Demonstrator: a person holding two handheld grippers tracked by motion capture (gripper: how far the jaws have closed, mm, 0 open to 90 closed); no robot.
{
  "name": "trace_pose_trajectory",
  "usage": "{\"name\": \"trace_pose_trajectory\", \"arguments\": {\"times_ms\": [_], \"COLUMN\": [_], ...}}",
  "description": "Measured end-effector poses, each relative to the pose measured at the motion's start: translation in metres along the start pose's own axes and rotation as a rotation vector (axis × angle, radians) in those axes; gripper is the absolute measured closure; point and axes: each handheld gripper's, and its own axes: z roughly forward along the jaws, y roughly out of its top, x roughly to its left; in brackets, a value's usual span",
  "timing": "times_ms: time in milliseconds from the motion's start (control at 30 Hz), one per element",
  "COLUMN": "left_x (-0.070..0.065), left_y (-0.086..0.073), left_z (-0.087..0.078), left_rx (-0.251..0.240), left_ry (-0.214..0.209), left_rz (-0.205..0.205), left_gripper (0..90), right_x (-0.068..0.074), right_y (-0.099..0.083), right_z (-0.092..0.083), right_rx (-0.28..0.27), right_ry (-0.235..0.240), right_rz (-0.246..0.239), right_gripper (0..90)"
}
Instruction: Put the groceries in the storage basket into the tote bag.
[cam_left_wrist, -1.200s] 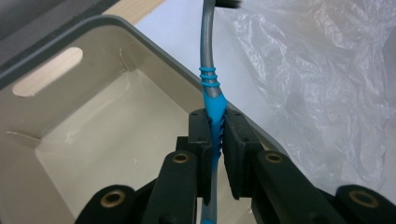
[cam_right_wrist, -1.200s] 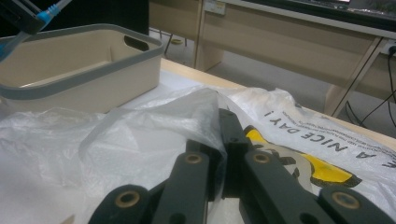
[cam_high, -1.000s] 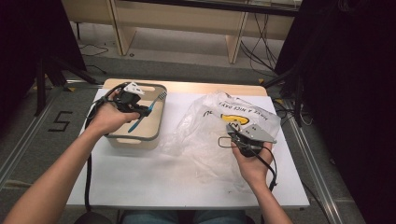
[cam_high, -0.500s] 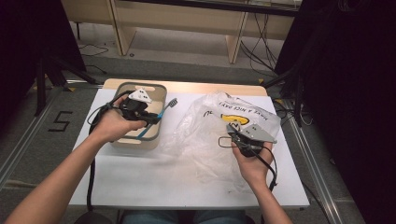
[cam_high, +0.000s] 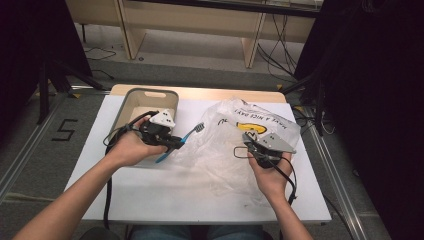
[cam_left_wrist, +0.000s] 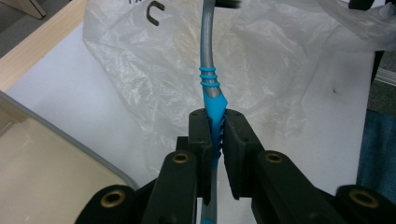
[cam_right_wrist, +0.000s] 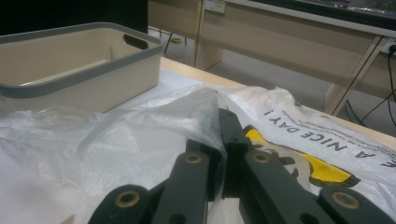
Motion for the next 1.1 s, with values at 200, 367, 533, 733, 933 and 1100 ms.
{"name": "trace_pose_trajectory", "arguments": {"times_ms": [200,367,533,733,933,1100], "left_x": [-0.014,-0.025,-0.035,-0.043,-0.056,-0.063], "left_y": [0.000,0.001,0.000,-0.001,-0.001,0.000], "left_z": [0.006,0.011,0.019,0.030,0.044,0.058], "left_rx": [0.003,0.013,0.025,0.052,0.076,0.108], "left_ry": [-0.035,-0.057,-0.076,-0.095,-0.101,-0.078], "left_rz": [0.023,0.051,0.069,0.084,0.105,0.117], "left_gripper": [81.5,81.5,81.5,81.5,81.5,81.5], "right_x": [0.000,0.000,0.001,0.001,0.001,0.001], "right_y": [0.000,0.000,-0.001,0.000,0.000,0.000], "right_z": [0.000,0.000,0.001,0.000,0.000,0.000], "right_rx": [0.001,0.003,0.001,0.003,0.001,-0.001], "right_ry": [0.000,-0.001,-0.003,-0.001,0.000,0.002], "right_rz": [0.001,0.000,-0.002,-0.001,-0.001,-0.003], "right_gripper": [90.0,90.0,90.0,90.0,90.0,90.0]}}
